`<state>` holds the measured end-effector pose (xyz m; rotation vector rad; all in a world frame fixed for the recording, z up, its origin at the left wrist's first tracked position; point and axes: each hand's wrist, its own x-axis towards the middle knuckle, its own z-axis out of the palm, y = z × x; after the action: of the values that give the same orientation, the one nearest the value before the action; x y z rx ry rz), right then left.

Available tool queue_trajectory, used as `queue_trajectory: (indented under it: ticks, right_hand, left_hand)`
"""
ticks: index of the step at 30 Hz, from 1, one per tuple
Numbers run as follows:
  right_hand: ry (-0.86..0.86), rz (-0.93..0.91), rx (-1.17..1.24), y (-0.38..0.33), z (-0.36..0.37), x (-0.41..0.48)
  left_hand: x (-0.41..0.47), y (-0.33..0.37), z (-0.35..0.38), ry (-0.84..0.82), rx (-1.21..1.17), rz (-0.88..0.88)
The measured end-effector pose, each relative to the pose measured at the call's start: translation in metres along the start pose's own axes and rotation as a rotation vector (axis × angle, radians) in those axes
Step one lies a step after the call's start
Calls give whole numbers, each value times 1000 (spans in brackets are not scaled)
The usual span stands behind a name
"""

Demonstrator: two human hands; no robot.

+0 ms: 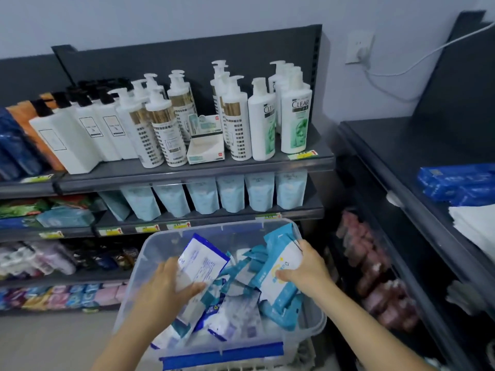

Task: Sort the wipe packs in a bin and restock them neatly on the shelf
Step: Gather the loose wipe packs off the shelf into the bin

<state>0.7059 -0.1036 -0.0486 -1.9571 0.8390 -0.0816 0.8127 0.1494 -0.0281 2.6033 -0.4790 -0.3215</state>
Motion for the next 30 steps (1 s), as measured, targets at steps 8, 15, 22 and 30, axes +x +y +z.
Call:
queue_trajectory:
  ticks: [8,15,22,30]
  right_hand:
    - [-244,10,-217,-1,15,23]
    - [-106,-56,-471,2,30,12]
    - [177,28,-388,17,11,-32]
    - [493,250,-296,64,-43,-161]
  left_hand:
    - [55,5,15,-176,208,125]
    - [92,-8,50,-329,577,509]
    - [107,23,71,-312,496,877]
    - [50,127,101,-362,409,1322]
